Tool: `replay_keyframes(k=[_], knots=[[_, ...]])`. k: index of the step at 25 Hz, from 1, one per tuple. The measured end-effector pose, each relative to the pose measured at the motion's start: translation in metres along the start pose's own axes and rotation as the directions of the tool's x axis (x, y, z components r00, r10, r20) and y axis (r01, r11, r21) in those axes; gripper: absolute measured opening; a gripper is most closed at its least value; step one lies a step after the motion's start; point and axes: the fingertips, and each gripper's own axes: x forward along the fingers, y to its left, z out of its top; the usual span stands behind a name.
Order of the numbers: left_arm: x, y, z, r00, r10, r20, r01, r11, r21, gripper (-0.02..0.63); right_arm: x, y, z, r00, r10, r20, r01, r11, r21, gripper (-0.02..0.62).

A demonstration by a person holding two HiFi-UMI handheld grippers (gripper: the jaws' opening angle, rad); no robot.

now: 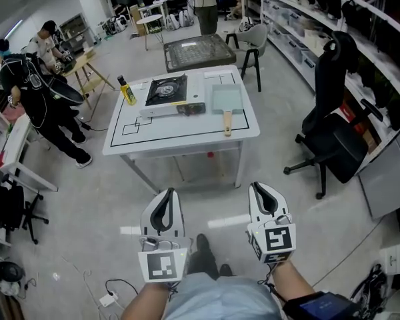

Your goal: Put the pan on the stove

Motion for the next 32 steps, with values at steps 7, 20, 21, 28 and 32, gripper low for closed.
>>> replay_keyframes(k=[7, 20, 21, 28, 32], knots=[[0.047, 0.017, -0.033, 0.999, -0.01, -0.039, 0.009, 1.0, -0.025, 0.017, 0.047, -0.012, -0.018, 0.999, -0.008, -0.041, 0.01, 1.0, 0.03, 0.051], [0.187, 0.084, -0.081, 0.995, -0.036, -0.092, 0.031, 0.998, -0.062, 0.017, 0.194, -0.033, -0.026, 0.993, -0.02, -0.112, 0.027, 0.997, 0.066, 0.051], [0.198, 0.09, -0.081, 0.996, -0.039, -0.086, 0.034, 0.998, -0.061, 0.017, 0.205, -0.036, -0.022, 0.994, -0.026, -0.108, 0.033, 0.997, 0.066, 0.051], [0.26, 0.122, -0.072, 0.997, -0.076, -0.03, 0.074, 0.996, -0.049, 0.017, 0.268, -0.047, 0.008, 0.994, -0.07, -0.079, 0.074, 0.996, 0.054, 0.051], [0.285, 0.13, -0.068, 0.996, -0.091, -0.001, 0.091, 0.995, -0.042, 0.017, 0.286, -0.058, 0.028, 0.994, -0.098, -0.039, 0.099, 0.994, 0.041, 0.051]])
